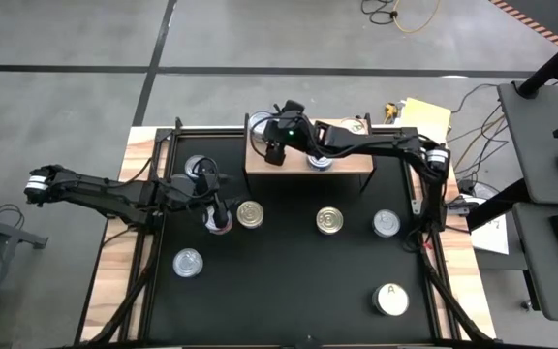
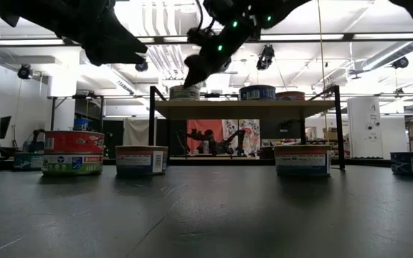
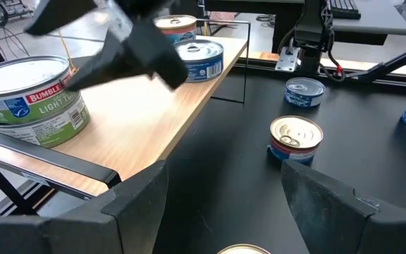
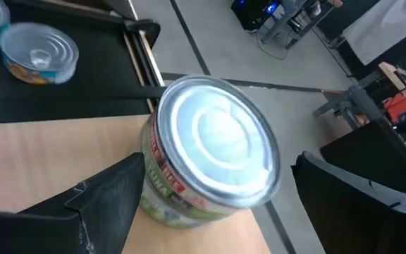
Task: Stack canned seafood by type on shelf
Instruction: Stack the green white tuna can on top of the green white tuna can on the shelf, then put the red tuna can on the shelf
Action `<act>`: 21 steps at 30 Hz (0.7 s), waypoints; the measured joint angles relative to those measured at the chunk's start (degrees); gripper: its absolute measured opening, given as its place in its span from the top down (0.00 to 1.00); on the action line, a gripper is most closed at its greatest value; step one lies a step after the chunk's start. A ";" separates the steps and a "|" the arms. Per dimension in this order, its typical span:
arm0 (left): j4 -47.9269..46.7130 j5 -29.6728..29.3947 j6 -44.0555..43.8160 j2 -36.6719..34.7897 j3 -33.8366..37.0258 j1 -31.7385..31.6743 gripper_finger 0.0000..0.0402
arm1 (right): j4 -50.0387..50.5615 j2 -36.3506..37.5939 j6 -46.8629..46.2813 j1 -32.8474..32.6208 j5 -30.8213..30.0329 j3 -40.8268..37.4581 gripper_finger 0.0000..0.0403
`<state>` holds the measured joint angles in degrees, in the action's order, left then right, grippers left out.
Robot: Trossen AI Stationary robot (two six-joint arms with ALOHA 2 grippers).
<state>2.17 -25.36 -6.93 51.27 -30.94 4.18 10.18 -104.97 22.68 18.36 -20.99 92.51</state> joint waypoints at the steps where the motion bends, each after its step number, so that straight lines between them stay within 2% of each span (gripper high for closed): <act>1: 0.00 0.00 -0.18 -0.01 0.00 -0.02 0.35 | 0.41 0.76 -0.33 -0.32 -0.02 0.00 0.14; 6: -0.01 0.10 -1.91 0.00 0.00 0.18 0.35 | 5.53 5.41 -3.56 -2.20 -0.01 0.02 0.14; 12: 0.04 0.90 -5.46 1.06 0.00 2.17 0.35 | 16.65 11.33 -9.07 -6.29 0.04 0.02 0.18; 16: 0.17 0.91 -8.65 2.80 0.00 4.76 0.35 | 23.39 13.80 -11.96 -10.57 0.02 -0.04 0.21; 21: 1.97 0.91 -13.00 5.66 0.00 8.25 0.35 | 26.41 15.91 -15.00 -16.65 0.01 -1.67 0.27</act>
<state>4.14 -24.46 -19.93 56.92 -30.94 12.43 36.59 -89.06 7.67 1.71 -20.99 90.84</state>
